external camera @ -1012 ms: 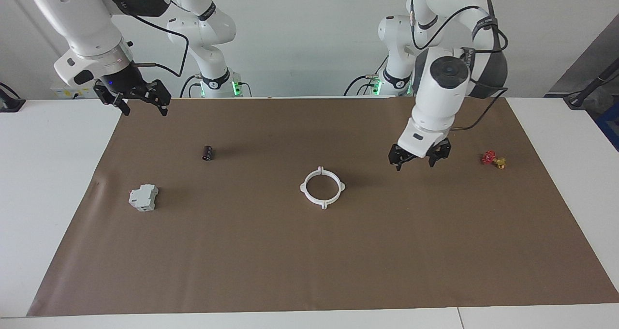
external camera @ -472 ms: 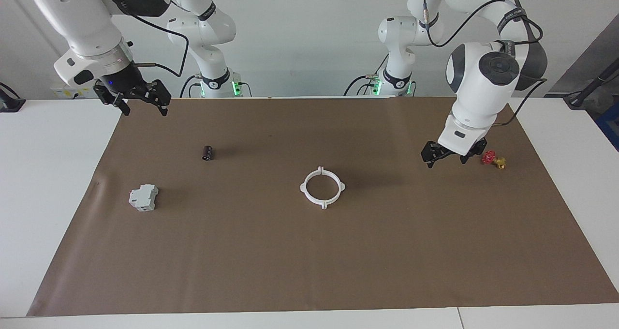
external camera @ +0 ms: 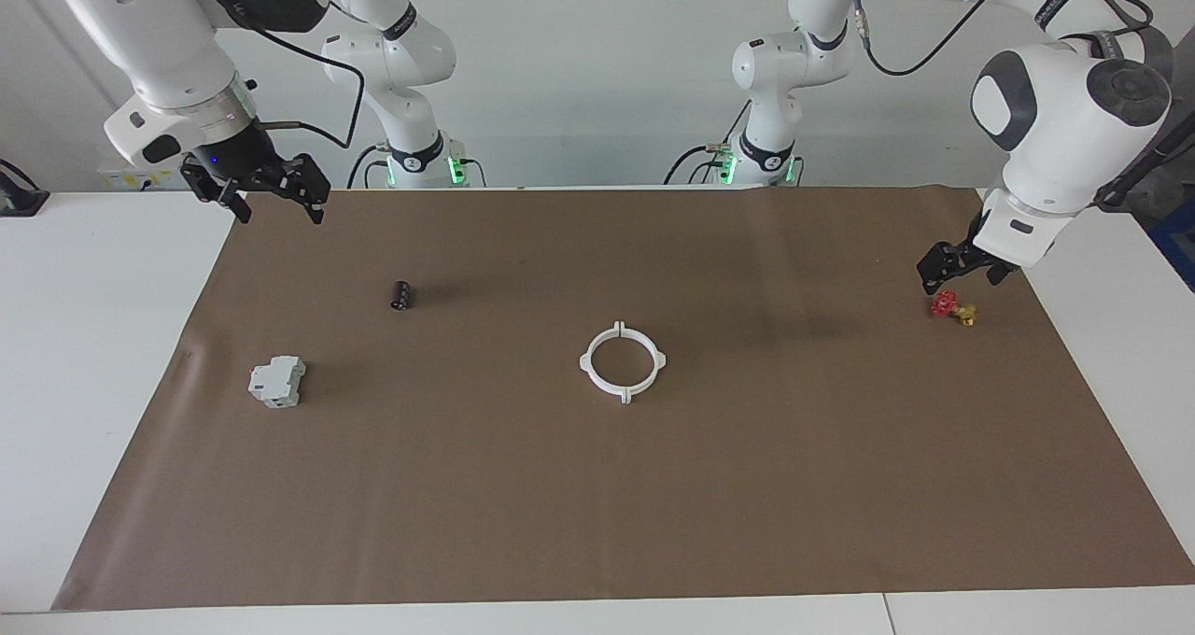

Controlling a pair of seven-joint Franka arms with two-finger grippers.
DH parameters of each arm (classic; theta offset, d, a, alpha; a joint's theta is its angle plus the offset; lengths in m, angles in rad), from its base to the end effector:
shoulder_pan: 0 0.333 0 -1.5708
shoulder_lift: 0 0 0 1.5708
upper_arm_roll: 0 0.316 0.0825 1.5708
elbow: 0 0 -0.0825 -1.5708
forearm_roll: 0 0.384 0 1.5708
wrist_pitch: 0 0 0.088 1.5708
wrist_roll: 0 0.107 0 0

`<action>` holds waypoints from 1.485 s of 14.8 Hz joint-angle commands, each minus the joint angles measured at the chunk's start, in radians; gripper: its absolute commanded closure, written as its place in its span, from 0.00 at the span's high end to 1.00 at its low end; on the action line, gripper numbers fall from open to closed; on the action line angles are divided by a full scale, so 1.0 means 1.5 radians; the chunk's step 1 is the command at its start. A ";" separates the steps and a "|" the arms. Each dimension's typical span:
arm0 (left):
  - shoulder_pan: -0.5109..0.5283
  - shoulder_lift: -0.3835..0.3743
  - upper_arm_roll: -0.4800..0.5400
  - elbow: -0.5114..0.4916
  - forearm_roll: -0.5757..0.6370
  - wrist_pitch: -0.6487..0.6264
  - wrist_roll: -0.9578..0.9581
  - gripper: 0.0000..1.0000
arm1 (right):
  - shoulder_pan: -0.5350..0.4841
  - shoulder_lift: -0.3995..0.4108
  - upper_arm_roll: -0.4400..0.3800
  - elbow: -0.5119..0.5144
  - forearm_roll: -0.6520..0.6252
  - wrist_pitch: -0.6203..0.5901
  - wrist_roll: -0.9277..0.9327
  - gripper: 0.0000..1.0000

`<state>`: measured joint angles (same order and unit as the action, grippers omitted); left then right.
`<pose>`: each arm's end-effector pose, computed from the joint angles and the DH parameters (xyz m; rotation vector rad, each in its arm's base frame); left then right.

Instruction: Assemble drain pipe with both arms

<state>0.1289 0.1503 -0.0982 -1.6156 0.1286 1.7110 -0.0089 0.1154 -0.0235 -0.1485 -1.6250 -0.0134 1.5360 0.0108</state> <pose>0.6028 0.0341 0.5289 -3.0288 -0.0286 0.0837 0.5419 -0.0204 0.6089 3.1300 -0.0685 -0.1031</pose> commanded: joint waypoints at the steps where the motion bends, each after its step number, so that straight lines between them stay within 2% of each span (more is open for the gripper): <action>1: 0.011 -0.006 -0.003 0.003 -0.012 -0.016 0.025 1.00 | -0.007 -0.012 0.004 -0.008 0.014 -0.004 -0.015 1.00; 4: 0.009 -0.013 -0.003 0.012 -0.015 -0.019 0.022 1.00 | -0.007 -0.012 0.004 -0.008 0.014 -0.004 -0.014 1.00; 12: -0.009 -0.087 0.027 0.014 -0.056 -0.098 0.078 1.00 | -0.007 -0.012 0.004 -0.008 0.014 -0.004 -0.015 1.00; 15: -0.061 -0.111 0.072 0.006 -0.060 -0.110 0.080 1.00 | -0.007 -0.012 0.004 -0.008 0.014 -0.004 -0.014 1.00; 17: -0.087 -0.111 0.090 0.005 -0.060 -0.112 0.107 1.00 | -0.006 -0.012 0.004 -0.008 0.014 -0.004 -0.014 1.00; 19: -0.087 -0.111 0.092 0.006 -0.061 -0.117 0.158 1.00 | -0.006 -0.012 0.004 -0.008 0.014 -0.004 -0.014 1.00; 22: -0.087 -0.110 0.107 0.006 -0.080 -0.125 0.159 1.00 | -0.006 -0.012 0.004 -0.008 0.014 -0.004 -0.015 1.00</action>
<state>0.0144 -0.0004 0.0228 -1.5918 0.0430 1.5364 0.2008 0.1154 -0.0235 -0.1485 -1.6250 -0.0134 1.5360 0.0108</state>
